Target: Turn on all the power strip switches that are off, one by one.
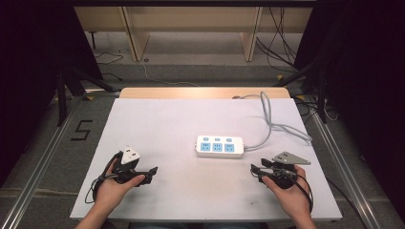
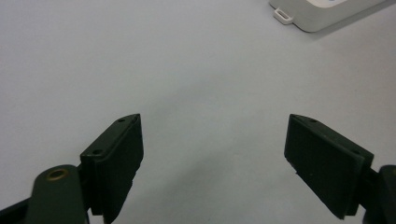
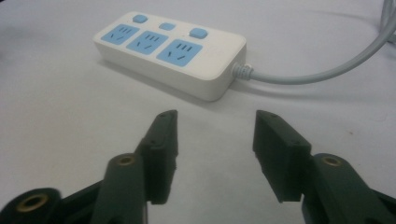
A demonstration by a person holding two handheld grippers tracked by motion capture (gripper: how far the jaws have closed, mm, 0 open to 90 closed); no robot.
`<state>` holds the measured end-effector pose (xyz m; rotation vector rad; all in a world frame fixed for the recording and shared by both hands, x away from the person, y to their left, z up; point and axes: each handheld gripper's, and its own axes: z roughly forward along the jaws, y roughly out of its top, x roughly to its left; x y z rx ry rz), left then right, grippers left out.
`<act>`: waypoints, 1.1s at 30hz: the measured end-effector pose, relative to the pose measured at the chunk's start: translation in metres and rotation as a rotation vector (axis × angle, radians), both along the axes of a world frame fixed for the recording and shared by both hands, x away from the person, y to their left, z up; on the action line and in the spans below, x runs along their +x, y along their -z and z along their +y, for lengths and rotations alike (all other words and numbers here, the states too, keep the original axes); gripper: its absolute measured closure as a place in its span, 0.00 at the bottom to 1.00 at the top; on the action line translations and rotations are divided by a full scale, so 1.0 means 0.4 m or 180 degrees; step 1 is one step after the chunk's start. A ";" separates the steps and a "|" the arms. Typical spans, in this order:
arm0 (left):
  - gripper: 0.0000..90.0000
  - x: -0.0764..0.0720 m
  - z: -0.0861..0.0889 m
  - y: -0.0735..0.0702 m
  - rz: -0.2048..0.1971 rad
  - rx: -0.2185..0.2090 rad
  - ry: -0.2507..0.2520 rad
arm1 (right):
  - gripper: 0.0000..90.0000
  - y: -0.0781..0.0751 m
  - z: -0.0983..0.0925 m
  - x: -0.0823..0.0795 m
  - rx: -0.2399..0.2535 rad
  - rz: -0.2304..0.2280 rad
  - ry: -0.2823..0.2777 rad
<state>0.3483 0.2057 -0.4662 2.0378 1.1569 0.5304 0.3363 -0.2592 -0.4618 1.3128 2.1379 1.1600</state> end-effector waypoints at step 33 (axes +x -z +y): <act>0.25 0.001 -0.009 0.006 0.0032 -0.0020 0.0015 | 1.00 -0.073 0.036 0.056 -0.0309 0.0145 0.0034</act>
